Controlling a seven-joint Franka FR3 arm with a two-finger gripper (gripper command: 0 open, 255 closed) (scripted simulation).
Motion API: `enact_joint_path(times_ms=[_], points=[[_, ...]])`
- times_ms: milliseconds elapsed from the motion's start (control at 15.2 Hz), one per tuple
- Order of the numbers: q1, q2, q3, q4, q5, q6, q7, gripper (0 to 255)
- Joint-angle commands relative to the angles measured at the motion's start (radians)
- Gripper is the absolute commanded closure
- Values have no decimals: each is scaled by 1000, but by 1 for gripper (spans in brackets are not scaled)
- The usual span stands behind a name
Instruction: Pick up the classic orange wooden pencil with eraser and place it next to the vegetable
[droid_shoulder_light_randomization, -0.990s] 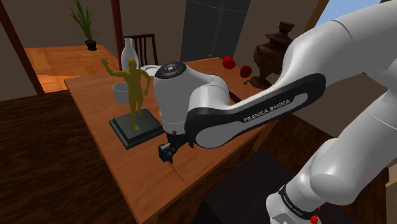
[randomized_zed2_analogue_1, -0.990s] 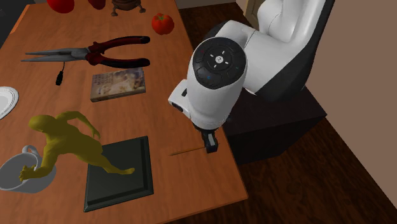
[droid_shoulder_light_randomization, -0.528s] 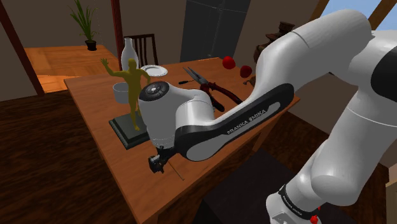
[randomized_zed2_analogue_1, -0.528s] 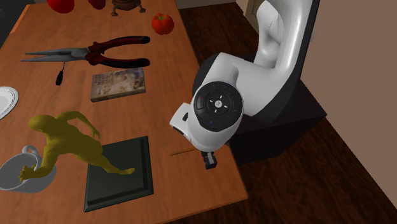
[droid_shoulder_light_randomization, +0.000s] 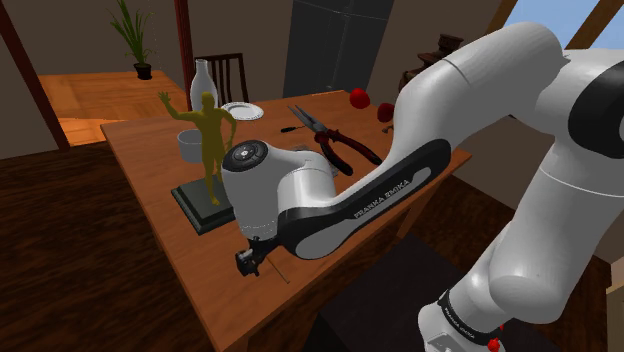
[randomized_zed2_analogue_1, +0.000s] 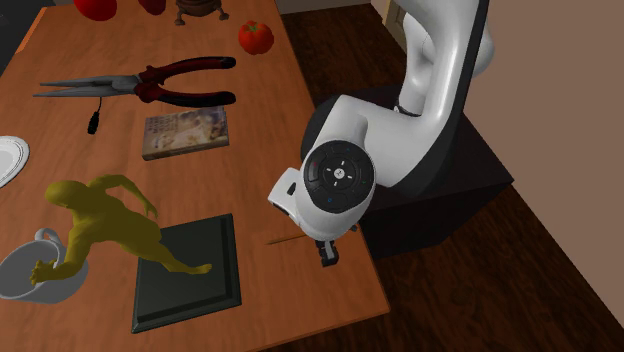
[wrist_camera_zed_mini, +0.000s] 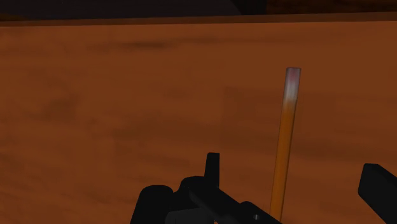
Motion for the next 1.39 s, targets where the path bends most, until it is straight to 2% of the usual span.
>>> enact_joint_path(times_ms=[0, 132, 198, 792, 1320], points=[[0, 0, 0, 0, 0, 1, 0, 0], [0, 0, 0, 0, 0, 0, 0, 0], [0, 0, 0, 0, 0, 0, 0, 255], [0, 0, 0, 0, 0, 1, 0, 255], [-16, -84, 19, 29, 75, -84, -63, 255]])
